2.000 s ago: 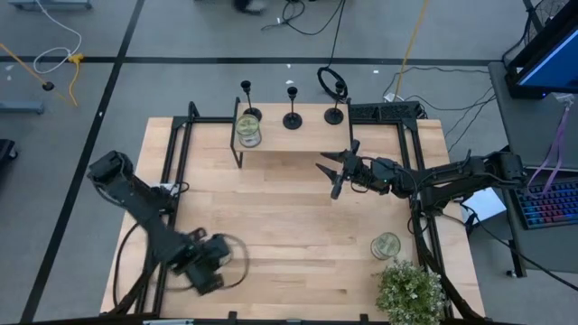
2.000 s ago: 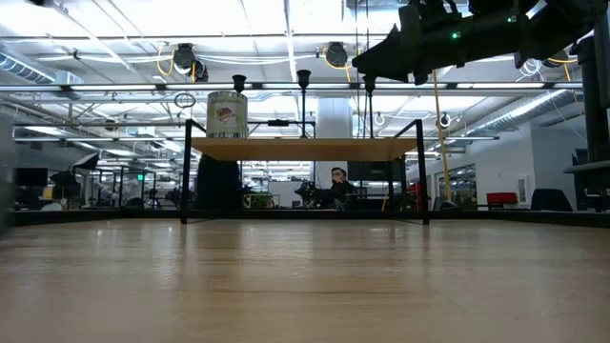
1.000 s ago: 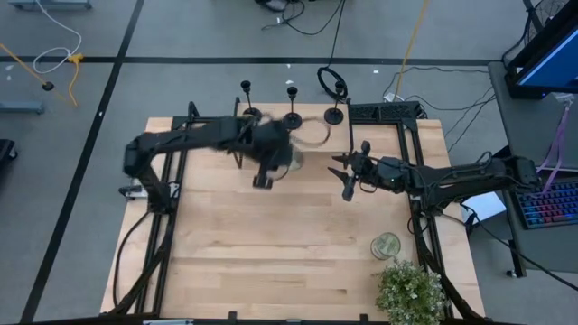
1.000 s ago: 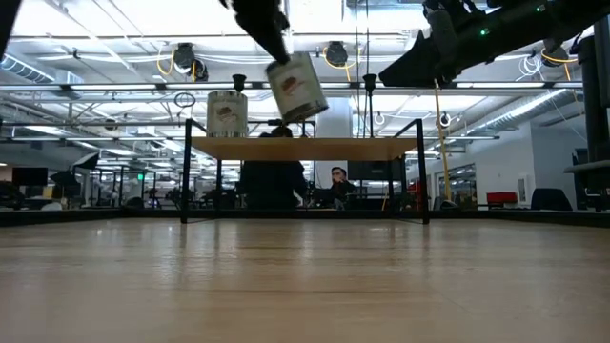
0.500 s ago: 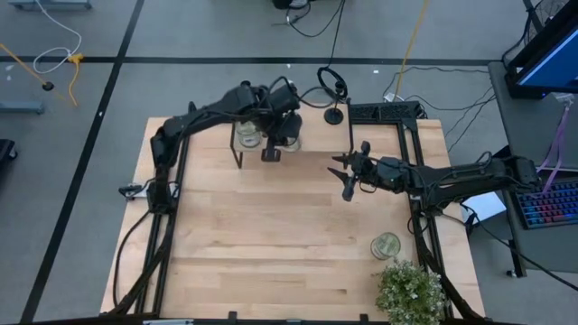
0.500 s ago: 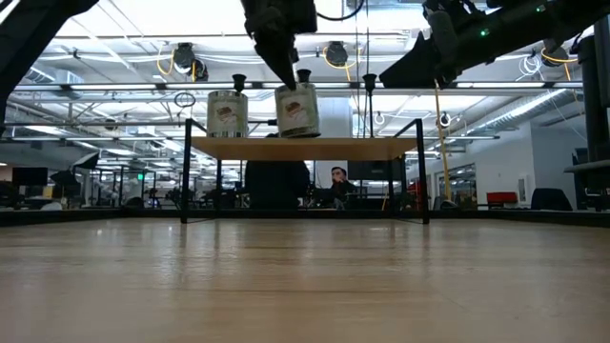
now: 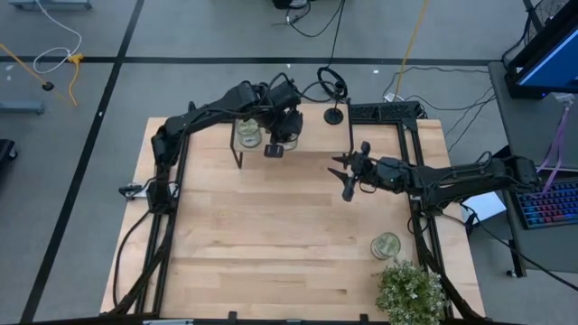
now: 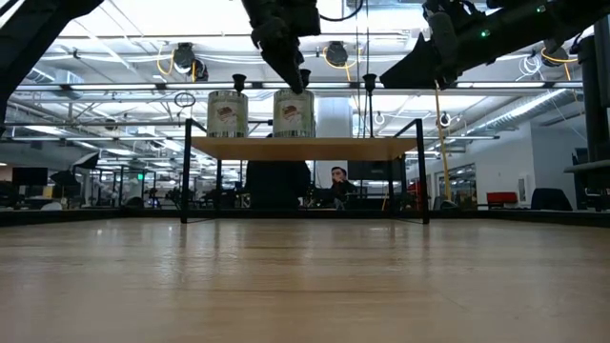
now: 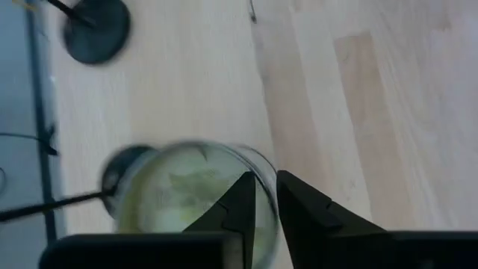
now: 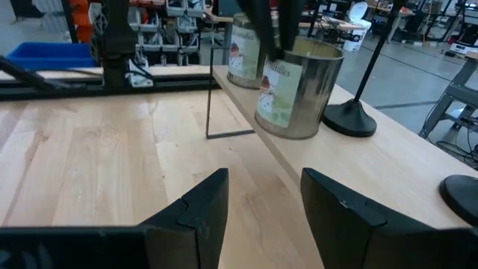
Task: Pick & Place candle stick holders
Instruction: Put the left green scented candle on the shelf aligned with the other green scented candle, then put the left green scented candle on the shelf aligned with the other green scented candles
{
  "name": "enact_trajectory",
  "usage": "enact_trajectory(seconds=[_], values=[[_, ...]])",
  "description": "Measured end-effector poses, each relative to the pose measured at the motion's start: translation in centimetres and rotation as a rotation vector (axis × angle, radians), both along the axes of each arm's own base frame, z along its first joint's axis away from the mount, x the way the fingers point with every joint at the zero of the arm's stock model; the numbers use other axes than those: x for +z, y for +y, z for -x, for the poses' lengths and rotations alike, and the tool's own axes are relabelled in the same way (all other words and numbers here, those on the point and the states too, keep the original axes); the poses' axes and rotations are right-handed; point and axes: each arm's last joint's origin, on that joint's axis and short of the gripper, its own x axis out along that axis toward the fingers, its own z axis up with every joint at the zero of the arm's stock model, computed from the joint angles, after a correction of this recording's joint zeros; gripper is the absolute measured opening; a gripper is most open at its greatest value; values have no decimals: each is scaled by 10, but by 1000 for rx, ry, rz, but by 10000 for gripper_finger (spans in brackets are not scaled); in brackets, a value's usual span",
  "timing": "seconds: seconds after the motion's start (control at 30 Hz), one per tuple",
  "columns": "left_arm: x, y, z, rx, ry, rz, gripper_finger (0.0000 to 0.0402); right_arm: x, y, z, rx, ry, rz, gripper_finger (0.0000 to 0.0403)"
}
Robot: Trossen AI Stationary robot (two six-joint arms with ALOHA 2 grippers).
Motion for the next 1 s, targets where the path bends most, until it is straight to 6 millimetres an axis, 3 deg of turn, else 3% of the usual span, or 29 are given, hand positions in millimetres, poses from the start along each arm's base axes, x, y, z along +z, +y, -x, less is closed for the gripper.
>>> enact_trajectory(seconds=[0.3,0.53,0.73,1.0], values=[[7,-6,-2,-10,-32,-55,81,-2,18,-1,134,55,97,176],[25,-31,4,-28,-43,-161,82,1,39,2,246,38,86,223],[47,-58,22,-31,-36,-222,81,13,63,16,298,1,14,225],[66,-83,45,24,-44,-182,81,38,90,23,338,291,-188,216]])
